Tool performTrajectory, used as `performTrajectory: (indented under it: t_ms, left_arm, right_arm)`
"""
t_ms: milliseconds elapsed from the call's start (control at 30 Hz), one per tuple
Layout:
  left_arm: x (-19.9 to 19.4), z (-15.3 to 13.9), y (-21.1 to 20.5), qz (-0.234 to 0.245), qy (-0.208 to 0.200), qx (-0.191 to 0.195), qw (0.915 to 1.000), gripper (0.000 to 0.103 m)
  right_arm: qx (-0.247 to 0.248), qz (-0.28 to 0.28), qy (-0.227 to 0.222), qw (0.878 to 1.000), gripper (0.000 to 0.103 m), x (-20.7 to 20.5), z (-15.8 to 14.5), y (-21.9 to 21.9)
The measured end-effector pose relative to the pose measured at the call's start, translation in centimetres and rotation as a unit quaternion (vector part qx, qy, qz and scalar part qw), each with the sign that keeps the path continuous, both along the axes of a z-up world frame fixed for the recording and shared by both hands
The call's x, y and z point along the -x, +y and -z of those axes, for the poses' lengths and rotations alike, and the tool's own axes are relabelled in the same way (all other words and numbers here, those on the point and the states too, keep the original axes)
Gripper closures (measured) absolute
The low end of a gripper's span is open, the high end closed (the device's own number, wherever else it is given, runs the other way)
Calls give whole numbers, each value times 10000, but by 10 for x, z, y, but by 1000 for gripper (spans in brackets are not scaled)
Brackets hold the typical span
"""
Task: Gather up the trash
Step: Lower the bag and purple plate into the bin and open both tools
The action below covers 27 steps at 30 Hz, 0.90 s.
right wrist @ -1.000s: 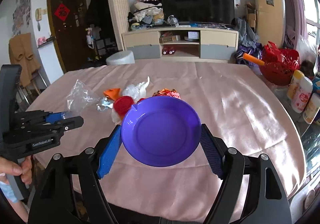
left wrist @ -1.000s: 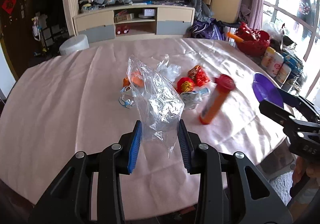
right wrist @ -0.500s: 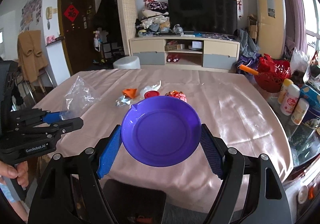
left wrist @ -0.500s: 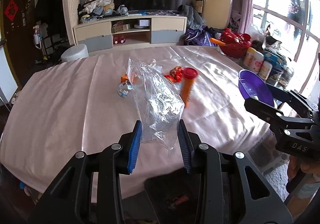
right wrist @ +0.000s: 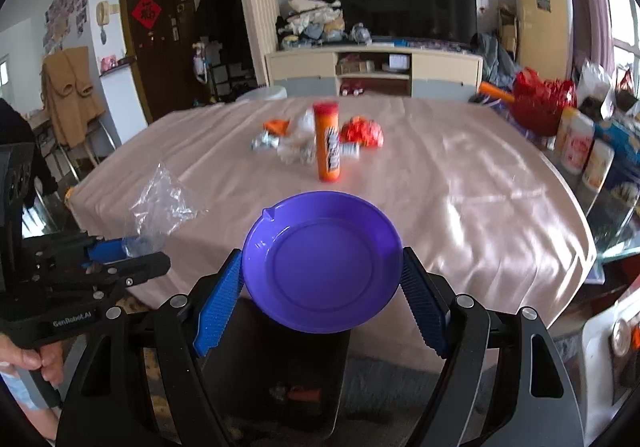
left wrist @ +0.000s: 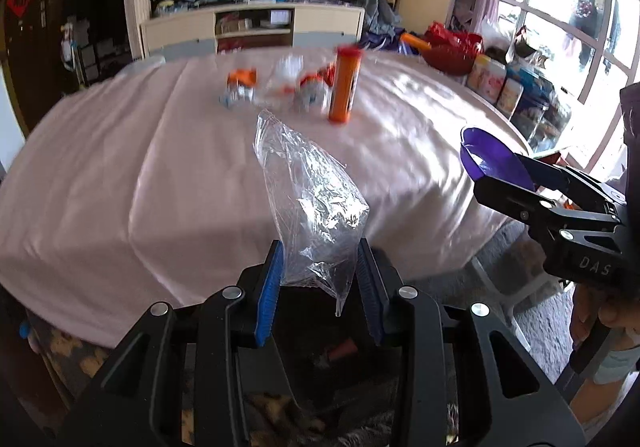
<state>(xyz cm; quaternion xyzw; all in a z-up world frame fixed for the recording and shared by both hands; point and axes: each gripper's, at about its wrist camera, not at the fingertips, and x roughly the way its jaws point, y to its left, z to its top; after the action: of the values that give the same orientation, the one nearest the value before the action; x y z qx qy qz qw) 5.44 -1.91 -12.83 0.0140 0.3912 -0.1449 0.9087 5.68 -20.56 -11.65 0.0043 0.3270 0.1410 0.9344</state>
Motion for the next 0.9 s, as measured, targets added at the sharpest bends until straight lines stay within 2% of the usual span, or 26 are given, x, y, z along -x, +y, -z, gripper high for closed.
performTrajectory:
  t_ms: [400, 700, 900]
  left_arm:
    - [9, 76, 1, -26, 757, -29, 9971, 68]
    - [0, 136, 0, 31, 1509, 141, 9884, 68]
    - [-7, 159, -1, 6, 1820, 186, 9831, 67]
  right_arm:
    - [-70, 55, 823, 9966, 25, 1, 75, 6]
    - [-43, 41, 1446, 9895, 25, -7, 129, 12]
    - [-132, -54, 1813, 9833, 25, -13, 154, 16]
